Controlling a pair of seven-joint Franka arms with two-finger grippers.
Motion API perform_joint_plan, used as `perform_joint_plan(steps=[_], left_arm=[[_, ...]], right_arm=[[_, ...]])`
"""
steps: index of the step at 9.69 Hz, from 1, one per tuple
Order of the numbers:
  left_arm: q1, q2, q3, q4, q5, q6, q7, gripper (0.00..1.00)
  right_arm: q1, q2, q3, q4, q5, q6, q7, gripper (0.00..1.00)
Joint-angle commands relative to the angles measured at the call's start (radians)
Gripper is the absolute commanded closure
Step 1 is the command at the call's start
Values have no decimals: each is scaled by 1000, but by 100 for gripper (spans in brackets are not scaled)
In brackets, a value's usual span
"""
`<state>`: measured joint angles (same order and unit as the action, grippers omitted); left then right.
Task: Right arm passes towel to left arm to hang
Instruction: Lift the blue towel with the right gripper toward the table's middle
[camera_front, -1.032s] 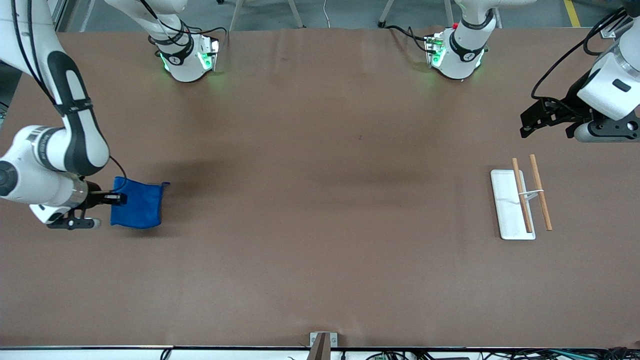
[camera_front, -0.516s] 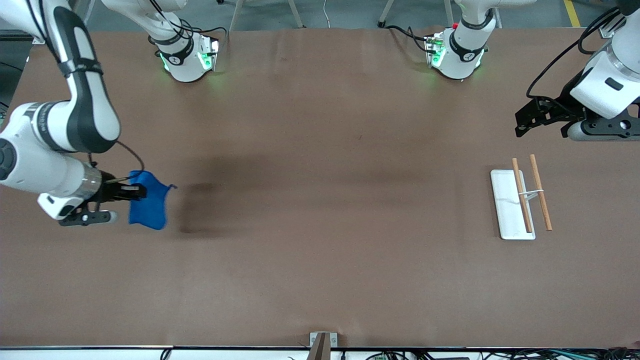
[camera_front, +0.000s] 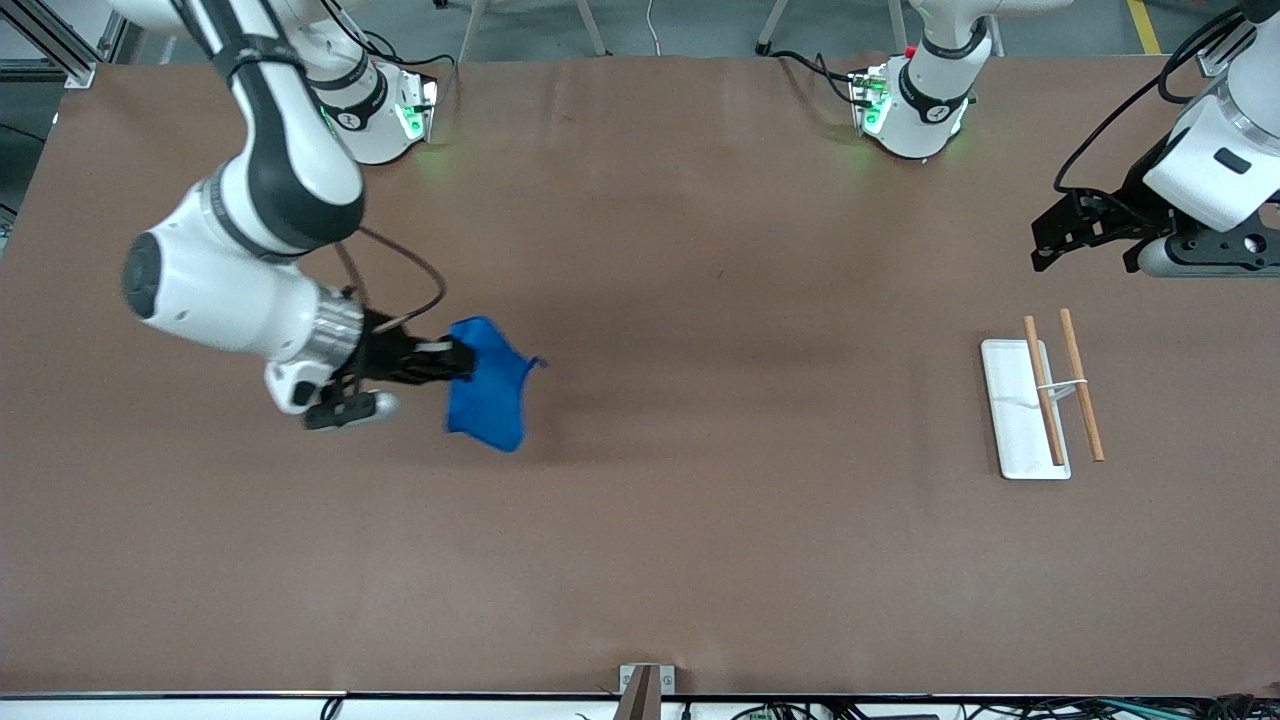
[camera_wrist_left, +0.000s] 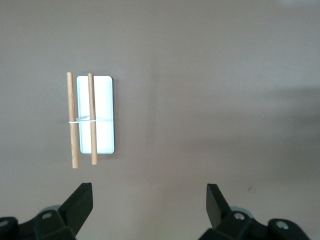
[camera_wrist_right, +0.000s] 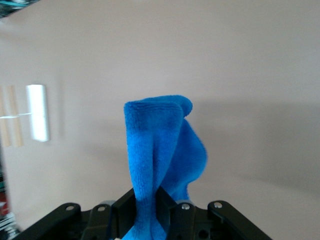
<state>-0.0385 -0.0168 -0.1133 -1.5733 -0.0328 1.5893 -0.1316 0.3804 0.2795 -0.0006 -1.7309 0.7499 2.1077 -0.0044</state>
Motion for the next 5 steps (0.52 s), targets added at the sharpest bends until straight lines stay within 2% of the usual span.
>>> perform_joint_plan(steps=[1,2,3,4,5], left_arm=[[8,4,0,-33,-104,-28,23,0],[23,12,6,-31,-178,-23,53,0],[31,15,6,-30,-199,-16,84,4],[32,17,6,-39,-222,-15,116,0],[32,29,6,-50,-257,-20,131,0]], right_arm=[[116,-2,-13,10,213,53,9,99],[171,1,-13,22,343,93,9,99],[211,1,-13,37,503,122,-3,99],[230,1,-13,63,629,124,-6,99],[242,1,-13,91,702,124,-6,99]])
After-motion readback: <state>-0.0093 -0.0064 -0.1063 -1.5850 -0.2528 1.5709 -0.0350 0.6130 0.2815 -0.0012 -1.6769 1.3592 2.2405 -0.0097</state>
